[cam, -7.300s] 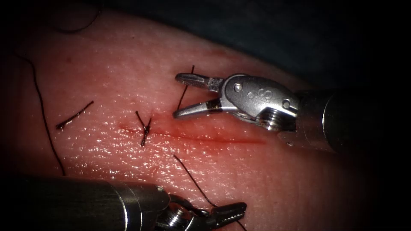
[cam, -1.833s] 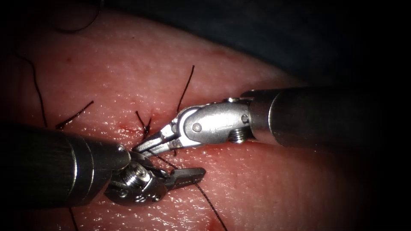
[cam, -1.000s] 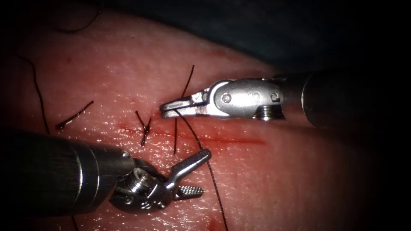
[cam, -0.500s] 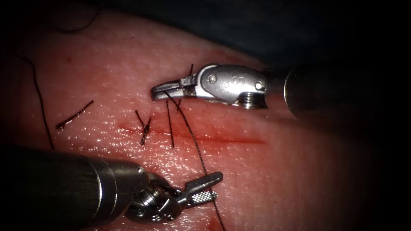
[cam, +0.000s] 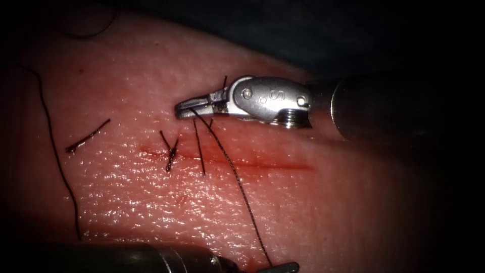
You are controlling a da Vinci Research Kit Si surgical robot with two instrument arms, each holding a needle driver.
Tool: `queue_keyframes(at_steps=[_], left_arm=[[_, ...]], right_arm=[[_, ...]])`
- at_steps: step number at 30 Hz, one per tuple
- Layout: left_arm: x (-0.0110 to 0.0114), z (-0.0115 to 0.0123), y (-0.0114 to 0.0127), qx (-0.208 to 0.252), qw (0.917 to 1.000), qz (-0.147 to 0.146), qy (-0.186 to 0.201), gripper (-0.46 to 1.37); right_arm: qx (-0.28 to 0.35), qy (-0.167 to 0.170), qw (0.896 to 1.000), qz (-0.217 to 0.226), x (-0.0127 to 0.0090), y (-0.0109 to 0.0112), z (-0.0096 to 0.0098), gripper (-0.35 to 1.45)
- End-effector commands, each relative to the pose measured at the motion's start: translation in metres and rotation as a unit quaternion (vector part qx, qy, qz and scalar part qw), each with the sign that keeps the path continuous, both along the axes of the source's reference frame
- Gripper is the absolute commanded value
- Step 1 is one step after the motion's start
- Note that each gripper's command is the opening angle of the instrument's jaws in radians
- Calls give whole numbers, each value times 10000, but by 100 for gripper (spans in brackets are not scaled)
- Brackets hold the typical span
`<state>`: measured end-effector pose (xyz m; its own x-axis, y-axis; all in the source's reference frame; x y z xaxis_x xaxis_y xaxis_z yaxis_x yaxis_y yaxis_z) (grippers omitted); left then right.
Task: Wound Closure
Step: With the right tool grasp the suture and handoff more suture to the left tool.
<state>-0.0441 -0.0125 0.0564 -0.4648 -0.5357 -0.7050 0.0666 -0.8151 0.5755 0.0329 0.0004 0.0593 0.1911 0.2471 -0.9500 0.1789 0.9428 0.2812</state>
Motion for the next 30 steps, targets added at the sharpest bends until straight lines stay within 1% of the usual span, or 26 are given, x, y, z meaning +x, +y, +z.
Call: queue_keyframes(at_steps=[1, 7, 12, 13, 14, 15, 16, 17, 19, 22, 23, 25, 28, 30], left_arm=[[-3, 0, -1, -18, 10000, 9, -7, 26], [-20, 4, -19, -54, 9997, 236, -89, 22], [-23, 7, -22, -76, 9996, 271, -82, 20], [-23, 7, -22, -48, 9996, 265, -90, 14], [-22, 7, -21, -48, 9996, 271, -94, 3], [-21, 7, -21, 53, 9996, 281, -70, -35], [-20, 7, -21, 139, 9994, 314, -16, -35], [-18, 7, -20, 256, 9986, 437, 153, -35], [-15, 7, -19, 360, 9974, 552, 297, -35], [-8, 5, -14, 403, 9972, 575, 265, -35], [-4, 2, -11, 445, 9975, 512, 193, -35], [0, 0, -7, 434, 9978, 466, 170, -35], [14, -9, 4, 412, 9987, 293, 85, -35], [26, -14, 10, 421, 9988, 210, 120, -35]], right_arm=[[1, 3, 10000, 0, 0, 0, 0, -35], [0, 3, 10000, 0, 0, -1, 0, -35], [0, 3, 10000, 0, 1, -1, 0, -35], [0, 4, 10000, -1, 1, -1, 0, -35], [0, 5, 10000, -2, 1, -1, 0, -35], [0, 6, 10000, -4, 1, -1, 0, -35], [0, 6, 10000, -5, 1, -1, 0, -35], [0, 7, 10000, -5, 1, -2, -1, -35], [2, 7, 10000, -5, 1, -2, -1, -35], [4, 9, 10000, -6, 1, -2, -2, -35], [5, 10, 10000, -9, 1, -2, -2, -35], [5, 11, 10000, -10, 1, -2, -2, -35], [6, 19, 10000, -23, -1, -3, -3, -35], [3, 11, 10000, -10, -3, -4, -4, -35]])
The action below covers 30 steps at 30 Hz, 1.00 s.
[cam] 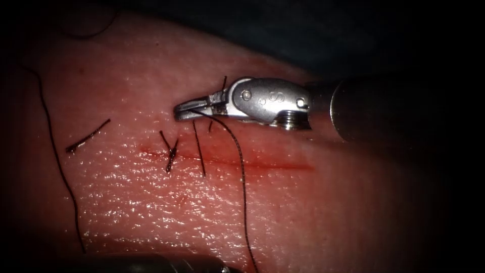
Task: Wound Closure
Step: With the right tool grasp the suture and handoff more suture to the left tool.
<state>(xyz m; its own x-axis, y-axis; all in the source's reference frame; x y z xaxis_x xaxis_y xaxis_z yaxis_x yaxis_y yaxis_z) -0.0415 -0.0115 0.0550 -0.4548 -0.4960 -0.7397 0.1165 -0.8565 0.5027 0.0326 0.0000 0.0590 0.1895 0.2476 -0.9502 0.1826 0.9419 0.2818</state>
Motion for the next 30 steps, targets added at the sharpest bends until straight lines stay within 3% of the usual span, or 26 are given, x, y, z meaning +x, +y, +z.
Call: queue_keyframes(at_steps=[1, 9, 21, 30], left_arm=[[8, -3, 3, -4, 10000, -77, 44, -35], [74, -32, 19, -8, 9987, -462, 211, -35], [182, -63, 59, -209, 9883, -1471, 338, -35], [210, -56, 79, -279, 9824, -1760, 564, -35]], right_arm=[[-6, -11, 10000, 22, -2, 0, -1, -35], [-27, -67, 9999, 110, -13, -1, -5, -35], [38, -100, 9999, 125, -26, -14, -15, -35], [196, -217, 9993, 227, -40, -42, -36, -35]])
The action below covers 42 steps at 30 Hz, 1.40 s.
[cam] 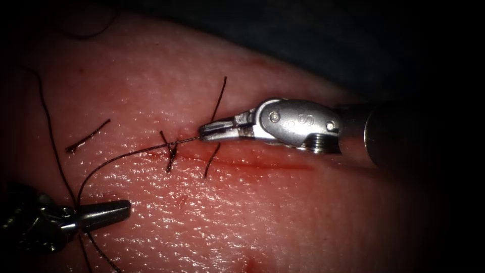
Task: Wound Closure
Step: With the right tool grasp the suture and handoff more suture to the left tool.
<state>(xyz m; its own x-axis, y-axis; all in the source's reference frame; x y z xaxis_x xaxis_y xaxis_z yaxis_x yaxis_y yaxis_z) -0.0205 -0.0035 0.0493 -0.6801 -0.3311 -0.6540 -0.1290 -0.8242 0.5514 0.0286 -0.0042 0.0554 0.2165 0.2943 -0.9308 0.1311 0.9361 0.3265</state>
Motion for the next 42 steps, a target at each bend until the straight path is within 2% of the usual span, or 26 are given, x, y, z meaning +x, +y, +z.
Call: queue_keyframes(at_steps=[1, 9, 17, 18, 19, 20, 24, 26, 28, 34, 38, 42], left_arm=[[-1, 3, 1, -15, 10000, 15, 50, -35], [3, 17, 19, -64, 9999, 70, 139, -35], [4, 30, 22, -102, 9995, 144, 257, -35], [4, 30, 21, -107, 9995, 142, 259, -35], [4, 31, 20, -115, 9995, 139, 263, -35], [4, 31, 19, -118, 9995, 137, 265, -35], [5, 30, 21, -197, 9991, 173, 342, -35], [6, 30, 24, -203, 9990, 178, 364, -35], [6, 30, 27, -234, 9987, 198, 400, -35], [5, 30, 32, -299, 9982, 253, 452, -35], [5, 29, 32, -339, 9979, 280, 480, -35], [2, 27, 29, -380, 9975, 292, 517, -35]], right_arm=[[-8, -31, 10000, 42, 0, -4, -3, -35], [77, -184, 9995, 264, -6, -24, -23, -35], [102, -322, 9982, 486, -11, -26, -28, -35], [104, -325, 9982, 491, -12, -25, -28, -29], [112, -316, 9982, 502, -13, -25, -28, -2], [121, -292, 9982, 518, -14, -24, -29, 12], [260, -176, 9979, 558, -22, -23, -33, 49], [283, -119, 9977, 602, -28, -23, -37, 81], [295, -111, 9973, 666, -34, -23, -41, 101], [361, -93, 9963, 772, -54, -27, -56, 123], [399, -26, 9963, 761, -67, -27, -61, 119], [435, -110, 9940, 995, -81, -17, -63, 110]])
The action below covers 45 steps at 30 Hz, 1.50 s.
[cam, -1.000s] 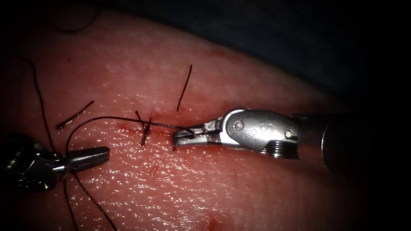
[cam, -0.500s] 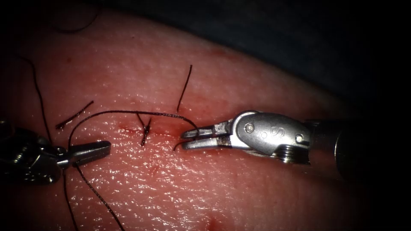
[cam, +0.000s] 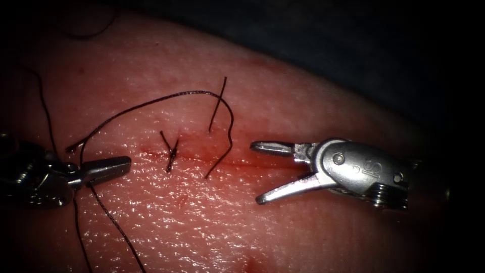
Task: Wound Closure
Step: With the right tool grasp the suture and handoff more suture to the left tool, then wrap the suture two times counter-clockwise around the right tool.
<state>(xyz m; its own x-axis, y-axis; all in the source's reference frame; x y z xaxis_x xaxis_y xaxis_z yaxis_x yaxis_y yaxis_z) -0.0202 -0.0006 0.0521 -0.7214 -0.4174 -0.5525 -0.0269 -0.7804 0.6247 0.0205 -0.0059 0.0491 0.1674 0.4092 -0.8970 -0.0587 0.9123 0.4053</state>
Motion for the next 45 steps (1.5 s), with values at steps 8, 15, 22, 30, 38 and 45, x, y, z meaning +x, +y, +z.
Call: queue_keyframes(at_steps=[8, 15, 22, 30, 38, 45], left_arm=[[-10, -3, -2, -37, 9999, 105, 20, -35], [-11, -3, -2, -103, 9999, 88, 14, -35], [-11, -4, -2, -111, 9999, 66, -3, -35], [-11, -3, -1, -106, 9999, 63, -2, -35], [-13, -3, 0, -104, 9999, 63, -7, -35], [-13, -3, 0, -103, 9999, 73, -17, -35]], right_arm=[[118, -228, 9983, 519, -17, 38, 5, 46], [-26, -283, 9981, 549, -19, 57, 9, -18], [-88, -264, 9982, 539, -15, 63, 4, -33], [-162, -238, 9982, 529, -14, 60, 5, -8], [-277, -209, 9982, 483, -13, 60, 6, -35], [-310, -218, 9982, 469, -13, 60, 6, -35]])
